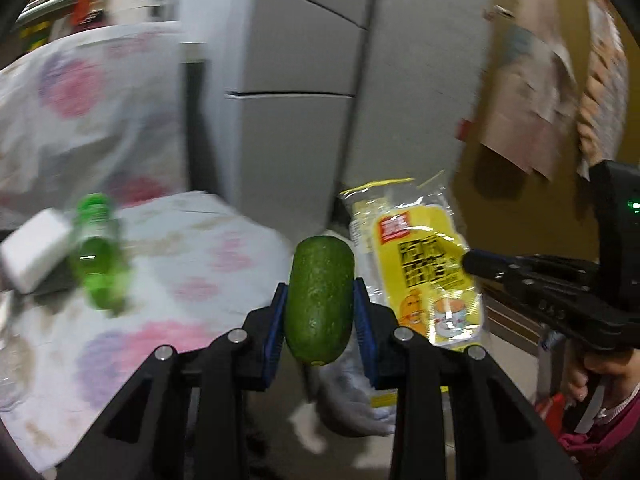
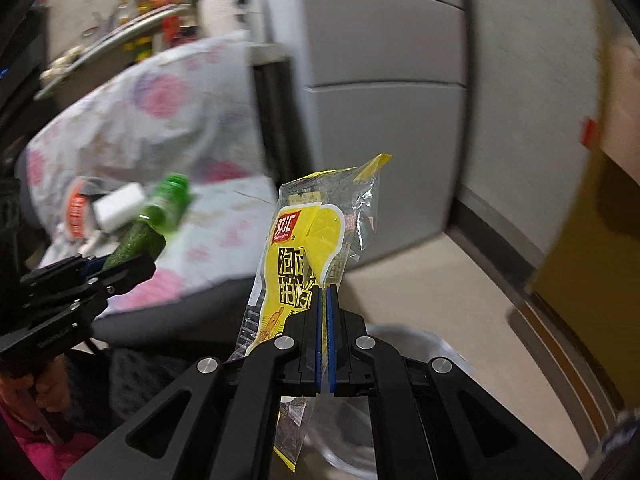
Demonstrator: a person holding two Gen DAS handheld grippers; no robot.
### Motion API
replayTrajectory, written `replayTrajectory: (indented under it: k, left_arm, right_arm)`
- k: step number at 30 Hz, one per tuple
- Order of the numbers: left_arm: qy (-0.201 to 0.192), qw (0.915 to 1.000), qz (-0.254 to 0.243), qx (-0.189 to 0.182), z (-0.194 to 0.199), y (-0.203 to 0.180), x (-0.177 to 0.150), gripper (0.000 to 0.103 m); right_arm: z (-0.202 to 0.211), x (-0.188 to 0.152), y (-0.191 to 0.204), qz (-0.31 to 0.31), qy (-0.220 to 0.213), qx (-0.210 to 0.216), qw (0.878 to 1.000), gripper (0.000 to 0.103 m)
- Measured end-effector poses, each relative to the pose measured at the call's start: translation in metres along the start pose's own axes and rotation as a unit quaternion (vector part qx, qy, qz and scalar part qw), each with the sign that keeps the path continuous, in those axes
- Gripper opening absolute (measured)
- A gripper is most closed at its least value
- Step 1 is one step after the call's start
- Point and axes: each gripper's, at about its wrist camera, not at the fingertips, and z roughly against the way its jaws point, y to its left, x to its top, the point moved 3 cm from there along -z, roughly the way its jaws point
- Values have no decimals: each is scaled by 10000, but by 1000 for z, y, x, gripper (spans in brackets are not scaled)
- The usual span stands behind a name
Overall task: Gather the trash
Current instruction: 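Carry cucumber and packet to the bin and open both grippers over it, then grasp the small wrapper with the left gripper while the right gripper grasps the white sponge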
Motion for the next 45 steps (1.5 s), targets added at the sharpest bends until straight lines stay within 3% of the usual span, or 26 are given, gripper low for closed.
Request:
replayTrajectory:
  k: [4, 12, 17, 21, 25, 30, 33, 36, 39, 43, 45]
  left_arm:
    - [154, 9988, -340, -314, -25, -44, -7, 30]
    - [522, 9946, -566, -692, -67, -77, -18, 30]
    - [630, 9942, -622, -608, -95, -80, -22, 31]
    - [564, 9954, -616, -463, -99, -74, -23, 45]
    - [501, 9965, -553, -378, -96, -71, -22, 48]
    - [388, 9987, -304, -140, -84, -54, -17, 52]
    - [244, 9995, -136, 144, -69, -32, -13, 54]
    - [122, 9985, -7, 539, -45, -3, -13, 57]
    - [72, 9964, 133, 839, -24, 23, -14, 58]
    - [58, 9908, 444, 1274, 15, 70, -23, 65]
    - [37, 9862, 640, 1525, 35, 95, -29, 67]
  right_arm:
    - [-4, -22, -35, -294, 122, -232, 9992, 2]
    - [-44, -54, -70, -645, 605, -329, 9955, 3]
    - [-69, -66, -86, -966, 743, -318, 9920, 15]
    - [-72, -73, -93, -1067, 786, -399, 9904, 19]
    - [-58, -61, -92, -1106, 489, -607, 9908, 25]
    - [-15, -34, -87, -1087, -374, -910, 9892, 26]
    - [4, -15, -74, -1050, -570, -909, 9887, 27]
    - [10, -1, -50, -1032, -557, -371, 9924, 27]
    - [8, 12, -10, -640, -498, 68, 9967, 28]
    - [1, 28, 58, -31, -475, 604, 9970, 51]
    - [-4, 36, 95, 290, -439, 854, 9950, 54]
